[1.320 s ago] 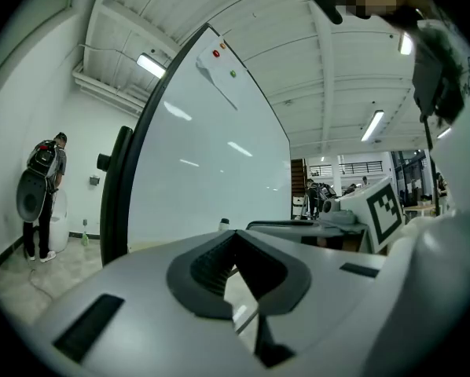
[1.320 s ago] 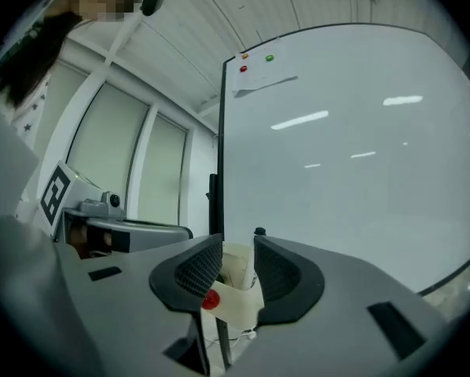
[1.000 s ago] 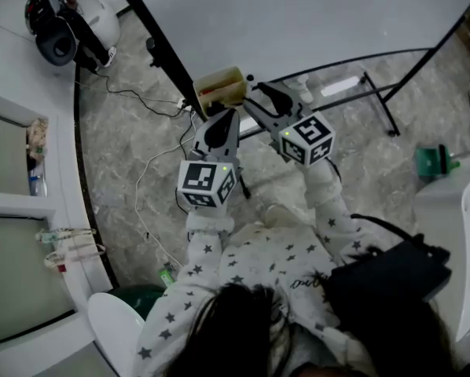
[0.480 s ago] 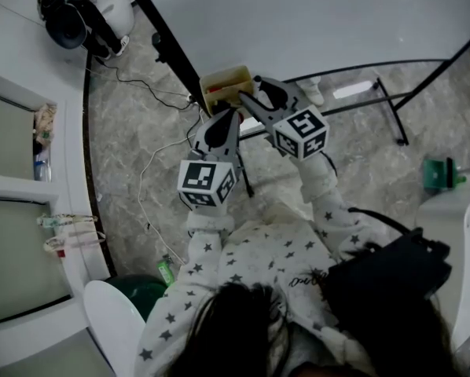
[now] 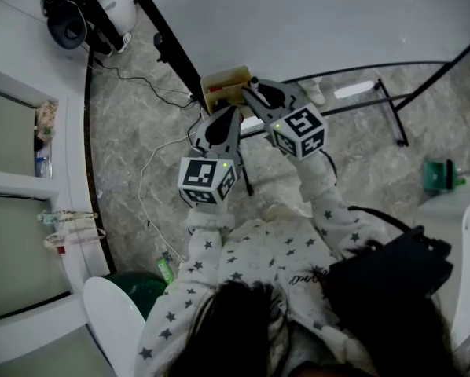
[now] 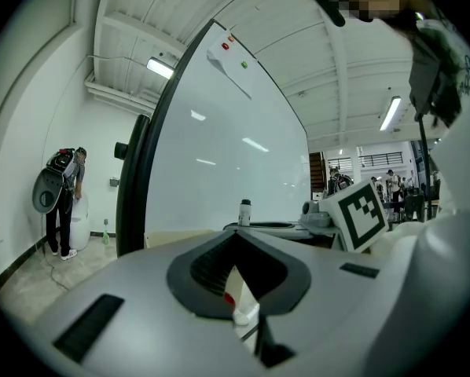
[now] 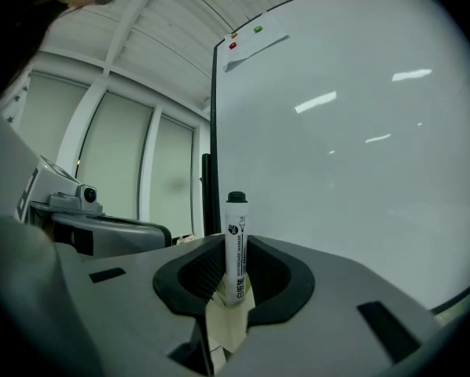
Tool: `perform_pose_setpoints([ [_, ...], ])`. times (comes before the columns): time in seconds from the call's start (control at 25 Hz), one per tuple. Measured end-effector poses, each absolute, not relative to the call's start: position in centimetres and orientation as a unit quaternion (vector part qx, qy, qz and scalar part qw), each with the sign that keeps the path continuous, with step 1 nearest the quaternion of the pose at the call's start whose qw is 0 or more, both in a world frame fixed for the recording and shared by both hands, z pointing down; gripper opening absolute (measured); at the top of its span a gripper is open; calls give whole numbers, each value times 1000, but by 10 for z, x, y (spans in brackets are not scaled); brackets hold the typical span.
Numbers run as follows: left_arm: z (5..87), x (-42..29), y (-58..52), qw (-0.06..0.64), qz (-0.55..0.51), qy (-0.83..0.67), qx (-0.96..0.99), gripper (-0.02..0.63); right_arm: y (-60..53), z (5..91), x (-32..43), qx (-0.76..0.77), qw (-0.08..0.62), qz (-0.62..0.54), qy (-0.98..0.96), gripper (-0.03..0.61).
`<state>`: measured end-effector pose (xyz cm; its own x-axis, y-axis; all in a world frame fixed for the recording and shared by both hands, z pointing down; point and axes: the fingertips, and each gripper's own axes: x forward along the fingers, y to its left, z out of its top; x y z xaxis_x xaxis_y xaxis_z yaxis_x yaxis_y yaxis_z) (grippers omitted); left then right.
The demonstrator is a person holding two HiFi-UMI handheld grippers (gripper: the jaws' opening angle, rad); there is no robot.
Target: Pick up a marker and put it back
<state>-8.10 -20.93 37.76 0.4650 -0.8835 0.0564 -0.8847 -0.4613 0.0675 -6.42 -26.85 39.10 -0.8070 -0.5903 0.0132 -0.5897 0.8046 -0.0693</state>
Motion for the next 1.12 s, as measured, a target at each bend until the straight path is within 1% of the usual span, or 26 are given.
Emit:
perform_pose_setpoints([
  [0.28, 362, -85, -212, 38, 0, -514, 857, 0, -267, 369, -65, -308, 20, -34, 951, 77],
  [0.48, 342, -81, -211, 32, 5, -501, 865, 0, -261, 336, -57, -306, 45, -30, 950, 77],
  [0.88, 293, -68, -200, 2, 5, -474, 880, 1, -228, 255, -43, -291, 77, 29, 953, 77],
  [1.12, 280, -57, -190, -12, 6, -460, 888, 0, -209, 236, -34, -282, 92, 38, 954, 75],
])
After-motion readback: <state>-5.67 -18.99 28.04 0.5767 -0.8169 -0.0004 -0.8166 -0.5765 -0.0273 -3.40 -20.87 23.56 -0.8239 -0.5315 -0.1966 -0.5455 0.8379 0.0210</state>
